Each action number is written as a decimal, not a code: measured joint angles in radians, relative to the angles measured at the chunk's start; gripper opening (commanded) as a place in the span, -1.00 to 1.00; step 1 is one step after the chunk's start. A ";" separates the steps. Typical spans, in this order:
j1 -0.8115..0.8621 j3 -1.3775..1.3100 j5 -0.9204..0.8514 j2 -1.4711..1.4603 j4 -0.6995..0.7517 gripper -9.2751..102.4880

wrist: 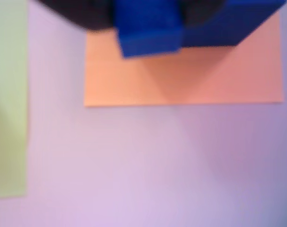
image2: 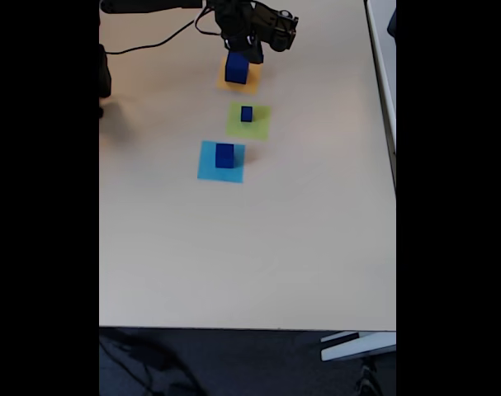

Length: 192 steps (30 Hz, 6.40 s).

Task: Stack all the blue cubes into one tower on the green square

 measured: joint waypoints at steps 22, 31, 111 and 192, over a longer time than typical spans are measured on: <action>-0.032 -0.021 0.029 -0.028 0.003 -0.84; -0.060 -0.037 0.067 -0.031 0.012 -0.84; -0.103 -0.051 0.071 -0.094 0.206 -0.84; 0.028 -0.216 -0.218 -0.126 0.153 -0.37</action>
